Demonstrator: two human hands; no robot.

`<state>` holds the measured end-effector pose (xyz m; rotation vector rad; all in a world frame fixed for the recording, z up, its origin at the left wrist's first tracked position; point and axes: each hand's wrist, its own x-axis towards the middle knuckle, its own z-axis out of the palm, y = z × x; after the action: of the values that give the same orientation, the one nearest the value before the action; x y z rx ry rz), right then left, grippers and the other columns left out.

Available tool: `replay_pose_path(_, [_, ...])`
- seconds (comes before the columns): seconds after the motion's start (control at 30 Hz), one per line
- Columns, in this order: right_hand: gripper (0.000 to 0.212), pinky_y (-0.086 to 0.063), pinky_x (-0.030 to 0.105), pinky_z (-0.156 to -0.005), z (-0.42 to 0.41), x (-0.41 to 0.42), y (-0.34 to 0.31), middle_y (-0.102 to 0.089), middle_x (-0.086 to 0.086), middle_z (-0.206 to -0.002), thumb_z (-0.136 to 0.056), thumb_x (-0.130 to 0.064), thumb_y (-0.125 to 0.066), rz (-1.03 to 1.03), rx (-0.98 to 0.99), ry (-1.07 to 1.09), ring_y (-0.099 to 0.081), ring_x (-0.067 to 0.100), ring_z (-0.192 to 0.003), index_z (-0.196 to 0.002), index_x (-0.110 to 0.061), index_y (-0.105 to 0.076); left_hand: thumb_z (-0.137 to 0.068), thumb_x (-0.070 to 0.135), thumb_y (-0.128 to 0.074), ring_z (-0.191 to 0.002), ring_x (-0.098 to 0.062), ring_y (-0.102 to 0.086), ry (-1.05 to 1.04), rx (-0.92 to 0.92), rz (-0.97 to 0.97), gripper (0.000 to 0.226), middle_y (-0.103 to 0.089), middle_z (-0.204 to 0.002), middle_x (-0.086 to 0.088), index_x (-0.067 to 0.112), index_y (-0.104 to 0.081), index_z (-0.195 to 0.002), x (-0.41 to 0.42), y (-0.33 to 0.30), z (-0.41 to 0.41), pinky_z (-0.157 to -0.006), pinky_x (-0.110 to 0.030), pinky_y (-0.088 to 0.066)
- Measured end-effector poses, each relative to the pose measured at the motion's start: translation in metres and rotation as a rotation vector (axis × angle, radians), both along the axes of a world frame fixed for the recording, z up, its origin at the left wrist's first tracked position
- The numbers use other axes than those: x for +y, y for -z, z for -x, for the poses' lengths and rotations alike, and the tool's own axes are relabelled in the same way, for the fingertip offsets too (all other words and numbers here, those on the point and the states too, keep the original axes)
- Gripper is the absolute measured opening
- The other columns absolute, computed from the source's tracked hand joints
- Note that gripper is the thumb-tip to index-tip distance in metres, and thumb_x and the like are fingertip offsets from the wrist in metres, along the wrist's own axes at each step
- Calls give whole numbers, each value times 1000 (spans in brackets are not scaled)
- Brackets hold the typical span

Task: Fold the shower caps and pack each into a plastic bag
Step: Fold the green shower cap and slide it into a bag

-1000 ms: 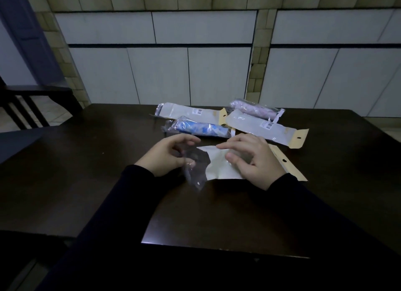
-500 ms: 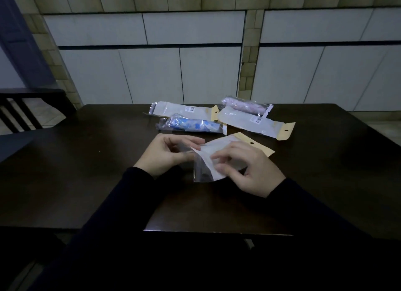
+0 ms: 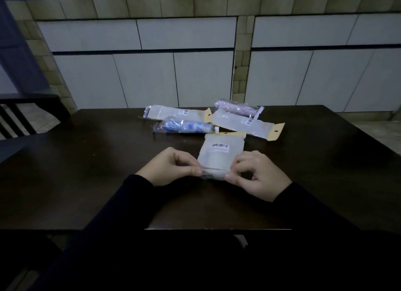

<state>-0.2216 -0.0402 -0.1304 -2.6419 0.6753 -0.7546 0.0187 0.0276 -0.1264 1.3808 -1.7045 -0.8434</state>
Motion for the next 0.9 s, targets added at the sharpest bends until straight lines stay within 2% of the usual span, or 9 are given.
replay_pose_path(0.07, [32, -40, 25, -76, 4, -1, 0, -63, -14, -77, -86, -49, -59, -109, 36, 46, -55, 5, -77, -75, -23, -73, -68, 35, -72, -85, -4, -67, -28, 1, -50, 17, -75, -88, 5, 25, -78, -81, -2, -1, 4, -85, -19, -49])
replay_pose_path(0.17, [45, -34, 26, -78, 4, 1, 3, -64, -17, -74, -76, -68, -49, -9, 60, 142, -54, 5, -76, -77, -29, -72, -67, 42, -72, -88, -7, -68, -89, 34, -75, 19, -76, -90, 5, 28, -78, -80, -6, -3, 10, -87, -24, -50])
replay_pose_path(0.23, [37, -37, 29, -75, 2, 0, 6, -66, -13, -70, -81, -62, -54, -64, 4, 200, -55, 10, -73, -76, -31, -72, -68, 44, -71, -73, -2, -64, -142, 19, -71, 24, -74, -79, 7, 22, -78, -75, -6, -3, 14, -77, -24, -48])
replay_pose_path(0.33, [31, -51, 38, -74, 4, -9, 7, -71, -1, -78, -89, -46, -58, -323, -38, 300, -63, 17, -77, -82, -22, -75, -78, 41, -70, -54, -4, -52, -231, -14, -54, 25, -64, -58, 7, 18, -73, -69, -9, -1, 17, -64, -23, -42])
replay_pose_path(0.4, [31, -51, 37, -75, 3, -12, 8, -71, 3, -81, -89, -45, -59, -373, 12, 356, -63, 16, -77, -84, -20, -75, -85, 38, -68, -48, -3, -48, -288, -65, -38, 26, -67, -61, 5, 17, -71, -71, -11, 2, 18, -58, -19, -41])
replay_pose_path(0.53, [32, -35, 27, -70, -2, -10, 6, -64, 1, -67, -89, -44, -59, -289, 46, 443, -57, 15, -67, -73, -18, -70, -89, 43, -61, -51, 6, -51, -331, -166, 1, 28, -71, -73, 9, 20, -71, -76, -12, 2, 25, -61, -19, -41])
replay_pose_path(0.63, [33, -35, 28, -71, -1, -10, 5, -59, -3, -61, -89, -45, -58, -285, 32, 503, -54, 12, -63, -70, -20, -65, -81, 46, -69, -57, -1, -55, -248, -79, -53, 27, -70, -72, -3, 19, -72, -80, -8, 1, 22, -65, -19, -43])
replay_pose_path(0.77, [30, -37, 30, -85, -3, -10, 4, -45, -16, -51, -91, -37, -55, -201, 104, 570, -46, 4, -57, -67, -22, -63, -84, 40, -70, -45, -5, -51, -296, -280, -126, 22, -63, -58, 3, 18, -68, -78, -16, 4, 21, -58, -21, -43])
replay_pose_path(0.9, [29, -35, 35, -88, -8, -9, 3, -54, -12, -61, -88, -43, -52, -134, 160, 653, -50, 4, -64, -68, -23, -57, -77, 34, -75, -65, -7, -55, -330, -363, -144, 21, -64, -75, 5, 28, -60, -90, -24, -3, 28, -64, -22, -41])
